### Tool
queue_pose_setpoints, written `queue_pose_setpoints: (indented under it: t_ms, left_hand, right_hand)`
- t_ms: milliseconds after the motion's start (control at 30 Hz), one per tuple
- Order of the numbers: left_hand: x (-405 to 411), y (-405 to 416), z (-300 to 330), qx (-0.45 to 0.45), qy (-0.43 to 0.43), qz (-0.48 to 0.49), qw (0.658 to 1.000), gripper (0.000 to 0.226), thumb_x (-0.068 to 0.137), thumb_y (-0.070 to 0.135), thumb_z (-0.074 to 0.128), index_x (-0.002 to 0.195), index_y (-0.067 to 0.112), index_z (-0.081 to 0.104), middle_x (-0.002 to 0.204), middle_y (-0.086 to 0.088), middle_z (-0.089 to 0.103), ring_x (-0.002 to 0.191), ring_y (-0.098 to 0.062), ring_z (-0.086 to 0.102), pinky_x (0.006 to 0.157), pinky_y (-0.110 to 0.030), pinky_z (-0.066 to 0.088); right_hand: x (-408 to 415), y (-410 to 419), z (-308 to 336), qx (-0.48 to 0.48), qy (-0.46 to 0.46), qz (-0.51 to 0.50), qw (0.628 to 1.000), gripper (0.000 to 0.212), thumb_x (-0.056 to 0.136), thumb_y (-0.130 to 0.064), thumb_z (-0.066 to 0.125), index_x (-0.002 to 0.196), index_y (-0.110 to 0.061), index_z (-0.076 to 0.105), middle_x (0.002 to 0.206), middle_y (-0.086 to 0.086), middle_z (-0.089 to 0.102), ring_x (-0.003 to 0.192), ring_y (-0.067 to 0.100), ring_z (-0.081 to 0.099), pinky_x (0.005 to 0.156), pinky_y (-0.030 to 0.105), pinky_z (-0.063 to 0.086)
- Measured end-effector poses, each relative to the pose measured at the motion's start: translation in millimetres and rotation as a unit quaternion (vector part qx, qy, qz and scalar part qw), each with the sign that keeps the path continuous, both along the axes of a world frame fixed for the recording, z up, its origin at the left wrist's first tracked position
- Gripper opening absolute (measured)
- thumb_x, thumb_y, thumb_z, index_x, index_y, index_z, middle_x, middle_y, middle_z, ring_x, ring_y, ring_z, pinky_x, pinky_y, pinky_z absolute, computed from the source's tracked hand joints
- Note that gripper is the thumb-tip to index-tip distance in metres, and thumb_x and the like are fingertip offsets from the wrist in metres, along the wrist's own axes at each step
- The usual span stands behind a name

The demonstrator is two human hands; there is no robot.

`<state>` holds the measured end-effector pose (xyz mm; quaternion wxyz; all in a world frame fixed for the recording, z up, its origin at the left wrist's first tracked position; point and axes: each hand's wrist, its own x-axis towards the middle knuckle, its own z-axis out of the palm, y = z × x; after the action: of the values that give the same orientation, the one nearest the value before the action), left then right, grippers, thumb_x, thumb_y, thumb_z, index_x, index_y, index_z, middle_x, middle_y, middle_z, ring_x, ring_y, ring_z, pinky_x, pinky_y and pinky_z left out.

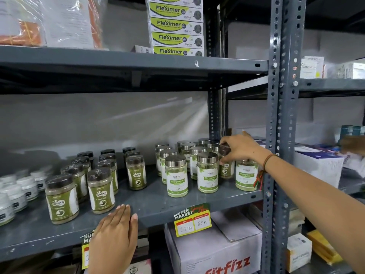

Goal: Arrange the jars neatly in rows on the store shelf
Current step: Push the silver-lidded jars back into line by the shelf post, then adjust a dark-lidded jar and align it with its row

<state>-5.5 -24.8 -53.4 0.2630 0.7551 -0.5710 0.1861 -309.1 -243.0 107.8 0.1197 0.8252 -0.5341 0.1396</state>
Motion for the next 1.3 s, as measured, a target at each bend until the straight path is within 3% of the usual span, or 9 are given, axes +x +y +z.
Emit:
queue_pose_setpoints:
  t_ms: [67,133,300,400,567,700,800,967,1300]
  left_hand:
    - [1,0,-1,-0.004,-0.001,0.002,1.0,0.063,0.086,0.044,0.025,0.113,0.003,0.065,0.115,-0.014,0.068,0.112,-0.026,0.061,0.097,-0.043,0.046]
    - [1,0,-1,-0.002,-0.002,0.006,1.0,0.062,0.087,0.043,0.025,0.113,0.003,0.065,0.115,-0.014,0.068,0.111,-0.026,0.062,0.097,-0.043,0.047]
    - [0,0,-1,0.005,-0.007,0.008,1.0,0.059,0.088,0.041,0.026,0.112,0.004,0.066,0.114,-0.014,0.069,0.109,-0.025,0.063,0.096,-0.041,0.048]
    - [0,1,-1,0.0,-0.012,0.004,1.0,0.059,0.089,0.041,0.026,0.113,0.004,0.065,0.115,-0.013,0.068,0.11,-0.025,0.062,0.097,-0.04,0.047]
    - [0,-1,-3,-0.003,-0.015,0.008,1.0,0.057,0.09,0.042,0.027,0.117,0.006,0.063,0.119,-0.011,0.067,0.113,-0.024,0.06,0.1,-0.041,0.045]
    - [1,-2,-4,-0.006,-0.019,0.013,1.0,0.052,0.091,0.04,0.032,0.117,0.007,0.063,0.118,-0.01,0.067,0.113,-0.024,0.06,0.099,-0.04,0.045]
    - [2,-3,-5,-0.007,-0.021,0.013,1.0,0.046,0.092,0.037,0.038,0.117,0.008,0.063,0.12,-0.008,0.067,0.114,-0.022,0.059,0.1,-0.039,0.045]
    - [4,-5,-7,-0.016,-0.026,0.011,0.999,0.042,0.092,0.036,0.043,0.115,0.008,0.065,0.117,-0.008,0.068,0.111,-0.021,0.061,0.098,-0.038,0.046]
    - [8,-12,-14,-0.037,-0.02,0.002,0.999,0.052,0.093,0.042,0.03,0.122,0.011,0.06,0.125,-0.006,0.064,0.119,-0.019,0.055,0.104,-0.036,0.04]
  right_hand:
    - [-2,7,10,-0.011,-0.048,0.012,0.999,0.075,0.063,-0.058,0.081,0.126,-0.027,0.056,0.104,-0.003,0.068,0.095,0.022,0.064,0.095,0.044,0.049]
    - [-2,16,21,-0.037,-0.073,0.021,0.996,0.071,0.064,-0.052,0.084,0.125,-0.028,0.055,0.108,0.002,0.068,0.096,0.027,0.066,0.085,0.044,0.055]
    - [12,40,45,-0.163,-0.1,0.058,0.98,0.068,0.067,-0.04,0.085,0.125,-0.03,0.052,0.109,0.003,0.061,0.096,0.028,0.063,0.081,0.042,0.053]
    - [35,59,55,-0.186,-0.137,0.112,0.967,0.068,0.067,-0.04,0.083,0.126,-0.03,0.052,0.116,0.002,0.061,0.102,0.026,0.06,0.089,0.046,0.052]
    - [91,89,52,-0.08,-0.223,0.263,0.935,0.07,0.067,-0.037,0.086,0.128,-0.027,0.055,0.124,-0.003,0.063,0.108,0.013,0.058,0.097,0.034,0.047]
    - [142,101,29,0.014,-0.225,0.323,0.919,0.073,0.067,-0.039,0.087,0.13,-0.026,0.053,0.128,-0.005,0.062,0.109,0.01,0.057,0.09,0.022,0.041]
    - [171,99,8,0.065,-0.176,0.328,0.926,0.072,0.069,-0.039,0.086,0.13,-0.024,0.051,0.129,0.0,0.063,0.107,0.013,0.058,0.088,0.026,0.045]
    - [199,86,-15,0.104,-0.121,0.323,0.933,0.071,0.07,-0.035,0.085,0.131,-0.019,0.052,0.132,0.005,0.062,0.118,0.024,0.058,0.096,0.036,0.047]
    - [220,66,-30,0.152,-0.115,0.32,0.928,0.073,0.071,-0.038,0.084,0.136,-0.026,0.052,0.142,0.0,0.055,0.13,0.021,0.05,0.106,0.04,0.041]
